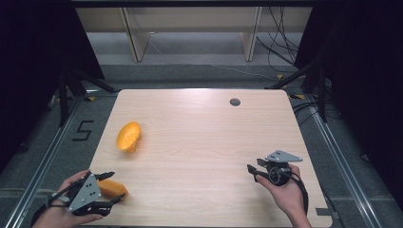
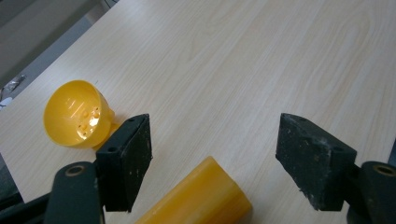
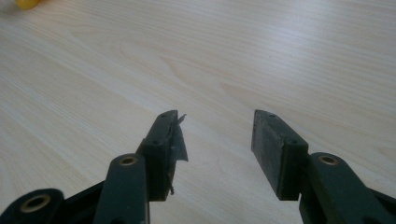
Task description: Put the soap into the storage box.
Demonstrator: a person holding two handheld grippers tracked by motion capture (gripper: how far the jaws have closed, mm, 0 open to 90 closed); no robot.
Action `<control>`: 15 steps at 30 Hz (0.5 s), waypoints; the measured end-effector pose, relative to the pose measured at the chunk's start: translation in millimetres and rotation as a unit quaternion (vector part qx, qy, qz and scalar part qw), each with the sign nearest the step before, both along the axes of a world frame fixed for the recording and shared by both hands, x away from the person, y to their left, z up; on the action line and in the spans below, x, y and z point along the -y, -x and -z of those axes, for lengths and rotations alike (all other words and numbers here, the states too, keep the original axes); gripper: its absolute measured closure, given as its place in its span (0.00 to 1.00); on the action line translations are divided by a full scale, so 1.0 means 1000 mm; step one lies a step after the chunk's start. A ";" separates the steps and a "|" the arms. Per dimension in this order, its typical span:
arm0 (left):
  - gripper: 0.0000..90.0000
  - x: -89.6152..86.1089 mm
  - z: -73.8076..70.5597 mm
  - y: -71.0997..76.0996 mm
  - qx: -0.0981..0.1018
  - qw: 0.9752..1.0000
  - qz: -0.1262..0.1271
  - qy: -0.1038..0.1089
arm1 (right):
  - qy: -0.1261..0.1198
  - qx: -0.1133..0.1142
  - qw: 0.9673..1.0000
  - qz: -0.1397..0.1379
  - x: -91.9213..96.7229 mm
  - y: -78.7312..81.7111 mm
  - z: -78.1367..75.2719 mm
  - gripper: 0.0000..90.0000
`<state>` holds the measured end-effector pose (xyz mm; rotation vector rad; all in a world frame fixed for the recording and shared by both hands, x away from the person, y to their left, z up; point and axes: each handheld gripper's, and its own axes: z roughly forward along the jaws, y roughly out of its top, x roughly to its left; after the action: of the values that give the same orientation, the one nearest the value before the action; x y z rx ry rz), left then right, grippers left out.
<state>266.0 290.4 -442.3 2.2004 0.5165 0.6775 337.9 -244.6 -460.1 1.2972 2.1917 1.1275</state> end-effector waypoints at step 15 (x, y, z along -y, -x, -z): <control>0.30 -0.006 -0.029 -0.033 -0.116 0.965 0.123 -0.199 | -0.004 -0.008 1.000 -0.006 -0.003 0.000 0.002 0.56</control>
<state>299.2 295.9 -413.4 2.6855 0.2264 0.4169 337.7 -241.9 -462.1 1.3034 2.2112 1.1342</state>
